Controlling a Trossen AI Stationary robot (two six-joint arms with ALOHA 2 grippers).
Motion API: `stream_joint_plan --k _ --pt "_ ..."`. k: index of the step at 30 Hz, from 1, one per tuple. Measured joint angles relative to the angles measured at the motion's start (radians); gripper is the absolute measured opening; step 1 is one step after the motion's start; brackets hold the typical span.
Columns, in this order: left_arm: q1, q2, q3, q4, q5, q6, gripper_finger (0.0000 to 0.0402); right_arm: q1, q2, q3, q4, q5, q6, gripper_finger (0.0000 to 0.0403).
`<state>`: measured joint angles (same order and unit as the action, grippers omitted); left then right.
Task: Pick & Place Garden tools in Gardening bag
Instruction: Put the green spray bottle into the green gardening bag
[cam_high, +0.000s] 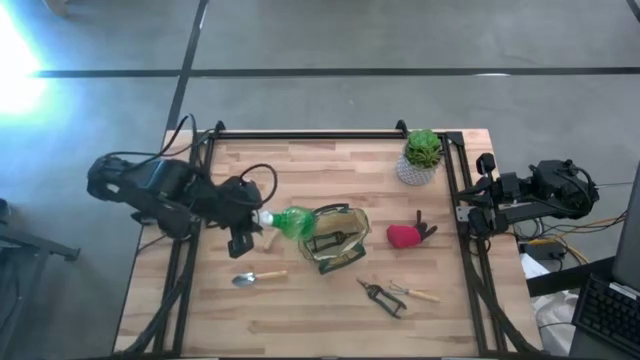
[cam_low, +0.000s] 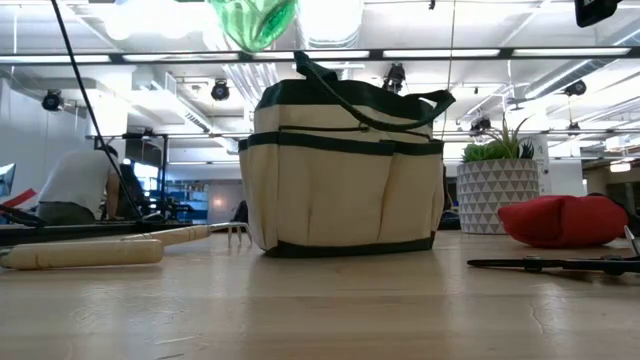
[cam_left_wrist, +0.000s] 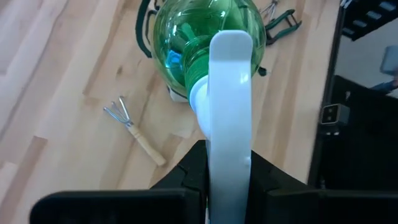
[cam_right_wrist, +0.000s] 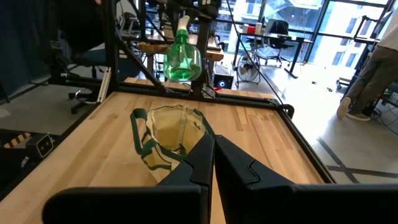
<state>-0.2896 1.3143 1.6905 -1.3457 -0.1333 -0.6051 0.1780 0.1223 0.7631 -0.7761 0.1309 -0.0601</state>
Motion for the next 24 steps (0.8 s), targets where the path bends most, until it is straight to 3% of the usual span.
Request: stream_joint_plan --k 10,24 --pt "0.089 0.056 0.036 -0.016 0.051 0.118 0.0050 0.000 0.000 0.000 0.000 0.000 0.000 0.0008" --pt "0.151 0.243 0.304 -0.182 0.073 0.234 0.0050 0.000 0.000 0.000 0.000 0.000 0.000 0.0008"
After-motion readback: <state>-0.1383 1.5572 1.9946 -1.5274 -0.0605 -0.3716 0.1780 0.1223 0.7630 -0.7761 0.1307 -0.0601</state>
